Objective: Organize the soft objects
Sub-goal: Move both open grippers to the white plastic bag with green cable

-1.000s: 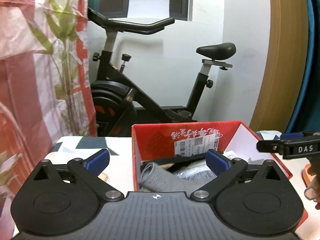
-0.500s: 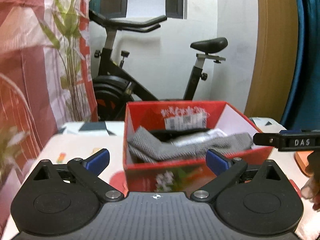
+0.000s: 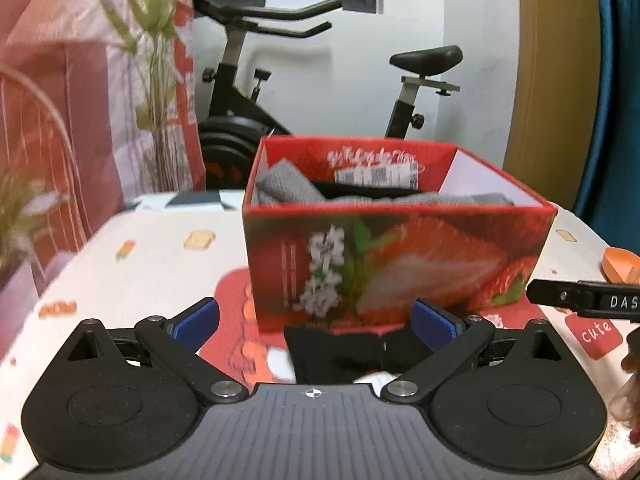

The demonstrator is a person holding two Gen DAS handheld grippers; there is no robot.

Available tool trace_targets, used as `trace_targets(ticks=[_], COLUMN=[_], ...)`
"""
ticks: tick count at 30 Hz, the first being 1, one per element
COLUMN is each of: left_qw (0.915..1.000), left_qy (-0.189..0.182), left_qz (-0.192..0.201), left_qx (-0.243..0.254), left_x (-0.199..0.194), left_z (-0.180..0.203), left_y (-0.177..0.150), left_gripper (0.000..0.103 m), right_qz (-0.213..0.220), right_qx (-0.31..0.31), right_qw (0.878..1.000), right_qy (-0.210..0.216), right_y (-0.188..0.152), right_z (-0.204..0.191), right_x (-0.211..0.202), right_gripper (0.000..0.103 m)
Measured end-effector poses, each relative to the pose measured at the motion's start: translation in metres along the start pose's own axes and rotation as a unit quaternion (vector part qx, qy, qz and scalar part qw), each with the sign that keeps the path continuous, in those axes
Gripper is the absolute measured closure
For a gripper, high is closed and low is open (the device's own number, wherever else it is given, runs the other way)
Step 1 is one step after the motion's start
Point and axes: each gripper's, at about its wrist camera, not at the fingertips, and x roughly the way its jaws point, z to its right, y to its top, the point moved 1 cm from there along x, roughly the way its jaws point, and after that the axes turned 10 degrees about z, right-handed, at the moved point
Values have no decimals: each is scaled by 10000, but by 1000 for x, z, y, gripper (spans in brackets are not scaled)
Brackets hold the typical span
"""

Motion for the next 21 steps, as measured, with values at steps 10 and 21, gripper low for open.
trace_targets(ticks=[10,21], left_qw=[9961,9909], left_qy=[-24,-437], left_qz=[-447,-748], left_qx=[-755,-1034], left_x=[-2,-2], left_z=[-10,-8], left_y=[-41,-57], left_gripper=[2,17], right_qz=[-83,-384], right_qx=[-433,-659], right_qw=[9987,9963], right_qy=[242,394], right_y=[-34,-56], right_z=[-15,-23], right_x=[-4,-22], right_gripper=[2,8])
